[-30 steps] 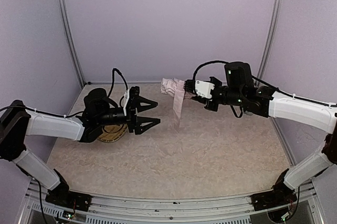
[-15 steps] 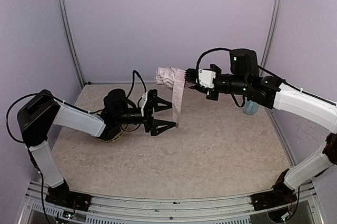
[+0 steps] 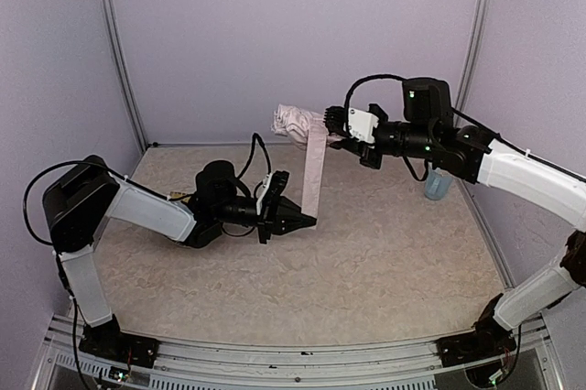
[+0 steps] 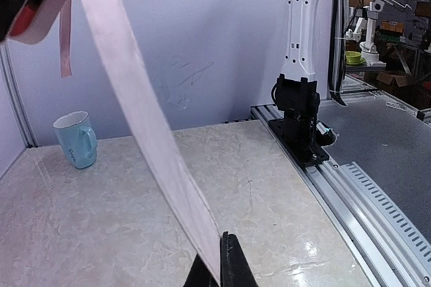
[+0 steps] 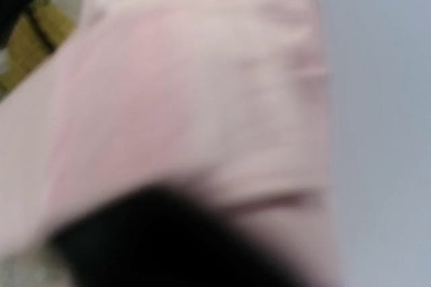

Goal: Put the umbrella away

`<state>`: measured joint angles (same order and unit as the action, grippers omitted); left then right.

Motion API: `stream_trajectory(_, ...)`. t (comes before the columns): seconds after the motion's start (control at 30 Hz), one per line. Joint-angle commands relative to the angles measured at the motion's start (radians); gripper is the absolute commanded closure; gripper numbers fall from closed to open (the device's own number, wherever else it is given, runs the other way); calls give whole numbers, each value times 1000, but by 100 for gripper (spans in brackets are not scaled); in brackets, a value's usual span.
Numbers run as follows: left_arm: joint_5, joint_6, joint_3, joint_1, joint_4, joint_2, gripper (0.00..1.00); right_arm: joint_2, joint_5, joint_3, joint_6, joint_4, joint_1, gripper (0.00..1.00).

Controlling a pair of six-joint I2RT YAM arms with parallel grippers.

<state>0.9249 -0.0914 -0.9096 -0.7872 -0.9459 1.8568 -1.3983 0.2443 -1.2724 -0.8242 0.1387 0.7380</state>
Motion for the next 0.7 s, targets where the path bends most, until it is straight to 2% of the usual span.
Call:
stream_trajectory(0.0,35,-43,22,-6,58,1,100,19,-10,-128,173,-69,-70,100)
stream_trajectory(0.13,-4,-87,50,-5,121,27,100,42,75,-156,266,-96,-132,100)
stream_trajectory(0.23,-20,-118,22,8,171,74,100,66,216,-146,241,-83,-134,100)
stream_trajectory(0.33,-21,-193,-64,41,284,142,100,65,358,-178,257,-17,-134,100)
stream_trajectory(0.47,-28,-298,-255,86,473,246,100,72,582,-224,258,67,-131,100)
stream_trajectory(0.57,99,-136,-419,175,514,348,100,67,703,-245,209,188,-106,100)
stream_trajectory(0.67,184,53,-485,236,409,387,100,60,692,-221,124,329,-38,100)
